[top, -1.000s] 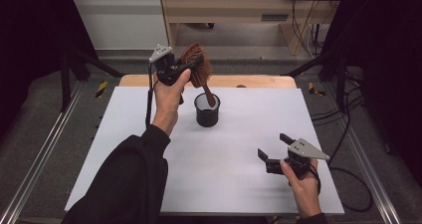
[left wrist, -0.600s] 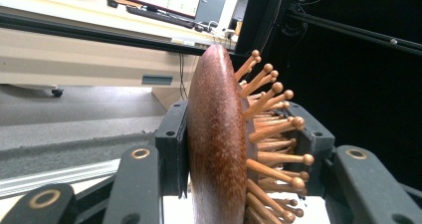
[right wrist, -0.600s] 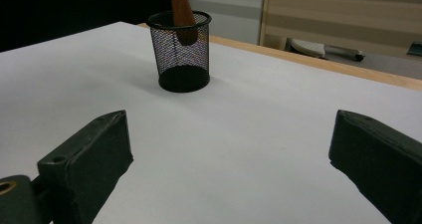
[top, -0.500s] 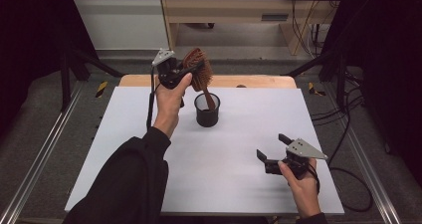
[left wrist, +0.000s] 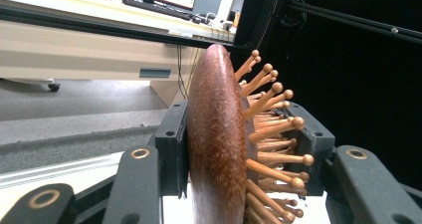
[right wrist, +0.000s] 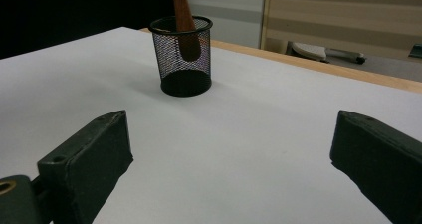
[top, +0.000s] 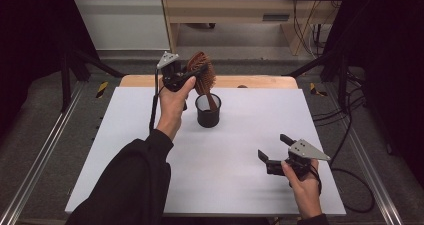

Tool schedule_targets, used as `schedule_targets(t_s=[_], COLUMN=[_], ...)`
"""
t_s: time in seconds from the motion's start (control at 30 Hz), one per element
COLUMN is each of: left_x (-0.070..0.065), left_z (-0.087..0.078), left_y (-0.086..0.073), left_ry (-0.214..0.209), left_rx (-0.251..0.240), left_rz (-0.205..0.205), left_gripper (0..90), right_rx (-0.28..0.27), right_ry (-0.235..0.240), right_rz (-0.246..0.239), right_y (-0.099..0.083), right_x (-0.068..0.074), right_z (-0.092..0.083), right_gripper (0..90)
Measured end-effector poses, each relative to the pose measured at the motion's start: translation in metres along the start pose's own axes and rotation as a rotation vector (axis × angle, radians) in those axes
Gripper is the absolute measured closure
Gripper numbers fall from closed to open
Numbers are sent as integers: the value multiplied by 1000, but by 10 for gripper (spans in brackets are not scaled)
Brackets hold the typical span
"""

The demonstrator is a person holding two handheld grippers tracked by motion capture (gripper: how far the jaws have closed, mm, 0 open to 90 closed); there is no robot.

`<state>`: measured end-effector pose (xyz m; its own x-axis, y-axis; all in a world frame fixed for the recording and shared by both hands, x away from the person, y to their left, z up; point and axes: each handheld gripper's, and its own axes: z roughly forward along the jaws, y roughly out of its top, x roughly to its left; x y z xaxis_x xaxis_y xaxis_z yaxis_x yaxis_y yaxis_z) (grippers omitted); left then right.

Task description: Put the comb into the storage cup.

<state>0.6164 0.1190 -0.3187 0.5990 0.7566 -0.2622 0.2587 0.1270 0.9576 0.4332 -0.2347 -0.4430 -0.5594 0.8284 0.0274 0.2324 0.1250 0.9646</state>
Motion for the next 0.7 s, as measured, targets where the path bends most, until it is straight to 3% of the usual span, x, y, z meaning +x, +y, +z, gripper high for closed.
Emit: schedule_targets(t_s=[0.7], left_x=[6], left_z=[7], left_y=[-13], left_ry=[-3], left_rx=[30], left_rz=[-5], left_gripper=[509], right_rx=[11], right_ry=[7], right_rz=[7], right_y=[-1], right_x=[2], right_z=[2], right_gripper=[28])
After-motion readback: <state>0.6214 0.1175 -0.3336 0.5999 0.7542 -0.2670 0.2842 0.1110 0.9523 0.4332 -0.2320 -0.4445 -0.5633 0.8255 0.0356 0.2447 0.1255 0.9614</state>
